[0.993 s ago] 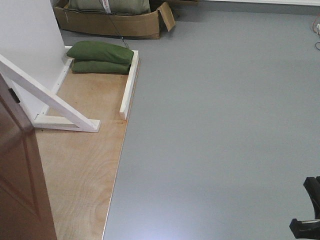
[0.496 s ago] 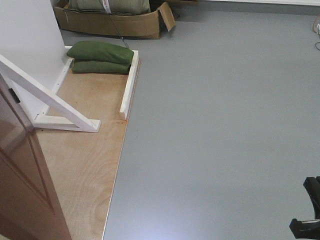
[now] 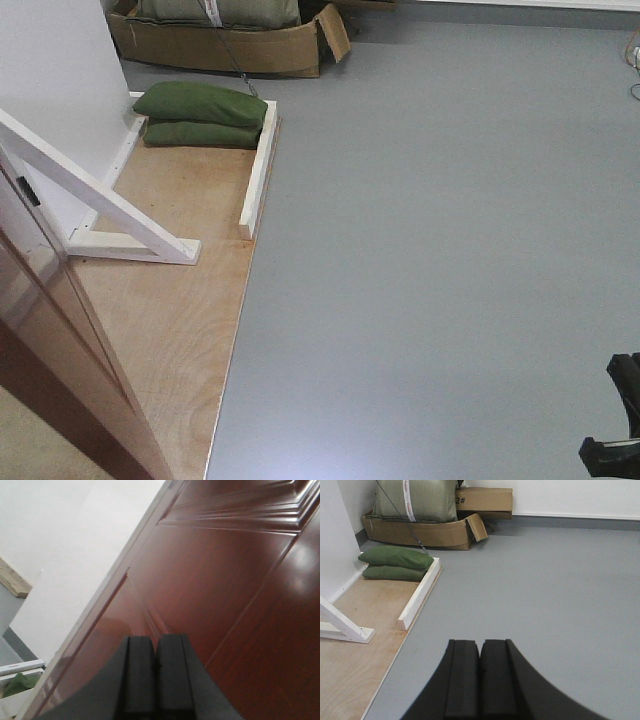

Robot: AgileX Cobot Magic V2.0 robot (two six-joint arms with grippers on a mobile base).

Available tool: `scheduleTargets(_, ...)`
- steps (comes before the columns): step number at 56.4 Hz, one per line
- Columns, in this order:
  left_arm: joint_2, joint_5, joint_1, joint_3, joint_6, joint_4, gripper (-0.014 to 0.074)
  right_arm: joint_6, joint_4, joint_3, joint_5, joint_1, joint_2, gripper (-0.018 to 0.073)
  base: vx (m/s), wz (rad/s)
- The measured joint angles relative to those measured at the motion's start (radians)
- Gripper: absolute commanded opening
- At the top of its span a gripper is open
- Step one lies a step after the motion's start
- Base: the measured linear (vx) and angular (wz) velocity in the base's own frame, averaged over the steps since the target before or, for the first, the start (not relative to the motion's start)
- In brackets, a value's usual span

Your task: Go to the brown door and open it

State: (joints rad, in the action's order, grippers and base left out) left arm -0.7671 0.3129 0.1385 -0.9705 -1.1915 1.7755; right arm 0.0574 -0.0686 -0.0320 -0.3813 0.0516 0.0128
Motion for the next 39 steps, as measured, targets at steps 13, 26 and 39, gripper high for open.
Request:
scheduleTargets(13,-0.023,-0.016,-0.094,0.000,0.002,-0.006,0.0139,0.000,0.000,0.000,0.000,0.000,0.000,0.0000,0.00,0.00)
scheduleTargets(26,-0.041,-0.057,-0.173,0.000,0.001,-0.007,0.0139,0.000,0.000,0.000,0.000,0.000,0.000,0.0000,0.00,0.00)
scheduleTargets(39,-0.065,-0.156,-0.202,0.000,-0.063,-0.007,0.0139,0.000,0.000,0.000,0.001,0.000,0.000,0.0000,0.00,0.00)
